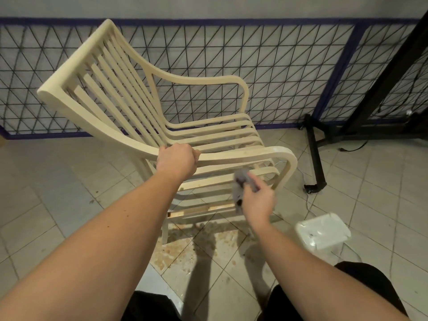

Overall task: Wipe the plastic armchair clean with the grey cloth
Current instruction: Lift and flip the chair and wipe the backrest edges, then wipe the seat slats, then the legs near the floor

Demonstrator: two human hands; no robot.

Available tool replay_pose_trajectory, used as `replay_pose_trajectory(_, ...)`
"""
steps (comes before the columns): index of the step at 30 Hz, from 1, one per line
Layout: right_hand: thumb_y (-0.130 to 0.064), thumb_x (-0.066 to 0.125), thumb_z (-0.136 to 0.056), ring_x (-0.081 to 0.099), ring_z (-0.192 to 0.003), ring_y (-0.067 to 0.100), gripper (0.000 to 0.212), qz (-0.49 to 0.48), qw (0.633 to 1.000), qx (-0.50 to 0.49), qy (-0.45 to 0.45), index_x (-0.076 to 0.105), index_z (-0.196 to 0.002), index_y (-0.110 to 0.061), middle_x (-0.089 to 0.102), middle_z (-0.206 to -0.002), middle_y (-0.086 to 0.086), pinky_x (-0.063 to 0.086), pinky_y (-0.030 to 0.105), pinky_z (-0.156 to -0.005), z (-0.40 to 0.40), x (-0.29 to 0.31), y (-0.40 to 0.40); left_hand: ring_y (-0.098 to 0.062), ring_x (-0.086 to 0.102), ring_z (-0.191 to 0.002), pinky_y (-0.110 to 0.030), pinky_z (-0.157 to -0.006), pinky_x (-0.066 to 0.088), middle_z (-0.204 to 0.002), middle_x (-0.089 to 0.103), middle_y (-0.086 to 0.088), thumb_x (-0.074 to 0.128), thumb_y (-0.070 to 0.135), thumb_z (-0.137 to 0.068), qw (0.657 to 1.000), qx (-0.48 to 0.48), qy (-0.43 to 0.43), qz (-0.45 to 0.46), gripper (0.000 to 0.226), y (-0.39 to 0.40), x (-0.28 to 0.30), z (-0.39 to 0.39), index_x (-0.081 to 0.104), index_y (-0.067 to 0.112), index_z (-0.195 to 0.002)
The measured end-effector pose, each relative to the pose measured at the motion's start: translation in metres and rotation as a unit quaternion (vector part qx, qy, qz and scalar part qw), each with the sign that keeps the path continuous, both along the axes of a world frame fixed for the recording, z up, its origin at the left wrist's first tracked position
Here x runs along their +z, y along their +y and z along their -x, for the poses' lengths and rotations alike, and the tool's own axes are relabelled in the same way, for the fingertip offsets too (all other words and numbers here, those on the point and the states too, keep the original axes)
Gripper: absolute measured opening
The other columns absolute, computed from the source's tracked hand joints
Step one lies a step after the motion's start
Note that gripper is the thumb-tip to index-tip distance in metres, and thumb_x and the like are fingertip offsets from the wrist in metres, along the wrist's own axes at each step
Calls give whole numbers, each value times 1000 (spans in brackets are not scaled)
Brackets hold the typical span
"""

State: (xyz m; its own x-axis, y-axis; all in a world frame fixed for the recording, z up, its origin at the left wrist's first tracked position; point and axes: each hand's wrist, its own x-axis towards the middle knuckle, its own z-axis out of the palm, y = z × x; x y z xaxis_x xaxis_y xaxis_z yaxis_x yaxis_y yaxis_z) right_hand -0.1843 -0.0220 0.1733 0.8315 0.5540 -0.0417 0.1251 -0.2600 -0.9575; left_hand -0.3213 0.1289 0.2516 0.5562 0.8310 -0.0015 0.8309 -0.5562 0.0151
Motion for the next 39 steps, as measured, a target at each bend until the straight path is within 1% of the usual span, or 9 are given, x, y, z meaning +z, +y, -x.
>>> replay_pose_trajectory(3,-8,61,-95,68,-74,-3,18,-100,978,-137,123,67,-110,-16,63,-88,-12,51,10,-61,-22,27,16,-24,54,-82,-42,-94,39,-77,61,1,42,4,-90,1000,-3,-5,5,32,0,-1,1,47,25,-67)
replay_pose_trajectory(6,-7,63,-91,69,-88,12,10,-108,974,-154,125,64,-93,-17,65,-91,-6,54,20,-73,-21,44,38,-24,54,-82,-41,-97,37,-77,61,2,43,5,-91,1000,4,-14,3,32,-1,0,2,52,26,-69)
replay_pose_trajectory(10,-3,64,-87,66,-90,17,25,-89,980,-126,126,63,-76,-25,67,-99,0,47,15,-66,18,35,63,-24,55,-84,-39,-95,32,-78,63,3,46,4,-91,999,11,-33,13,29,0,-2,2,59,25,-76)
replay_pose_trajectory(16,-2,72,-82,66,-88,10,19,-66,991,15,118,76,-86,-21,72,-98,-2,43,0,-60,53,29,71,-26,57,-97,-39,-93,30,-96,70,2,47,8,-92,999,8,-35,38,31,2,1,1,69,29,-98)
replay_pose_trajectory(19,-11,76,-84,67,-86,6,19,-49,987,68,134,77,-97,-24,71,-92,-11,53,12,-68,35,36,50,-25,59,-99,-39,-91,37,-108,72,-1,48,11,-94,995,-22,-7,92,27,6,14,5,67,29,-100)
replay_pose_trajectory(24,-16,65,-93,66,-91,10,16,-90,978,-110,154,65,-105,-27,65,-100,-9,55,21,-73,-11,40,24,-20,56,-124,-48,-121,26,-125,69,7,64,17,-94,996,-83,6,-37,49,21,68,38,56,36,-139)
replay_pose_trajectory(30,-4,68,-85,60,-75,13,15,-62,987,-99,114,63,-90,-18,61,-76,-7,44,9,-59,28,43,61,-27,49,-132,-46,-114,37,-137,62,-5,57,19,-96,954,21,-168,-248,34,40,166,121,69,18,-127)
replay_pose_trajectory(34,-4,70,-84,63,-75,12,14,-54,990,-63,112,69,-92,-16,65,-80,-4,44,12,-60,75,44,77,-27,63,-116,-35,-97,50,-130,67,-10,49,17,-92,926,193,-292,-140,44,39,167,164,65,14,-132)
replay_pose_trajectory(39,-5,73,-80,56,-64,5,15,-42,994,-3,99,69,-82,-19,63,-74,-5,39,4,-50,129,55,96,-20,65,-88,-21,-83,48,-119,71,-9,45,16,-93,905,209,-364,-65,44,40,156,174,69,14,-130)
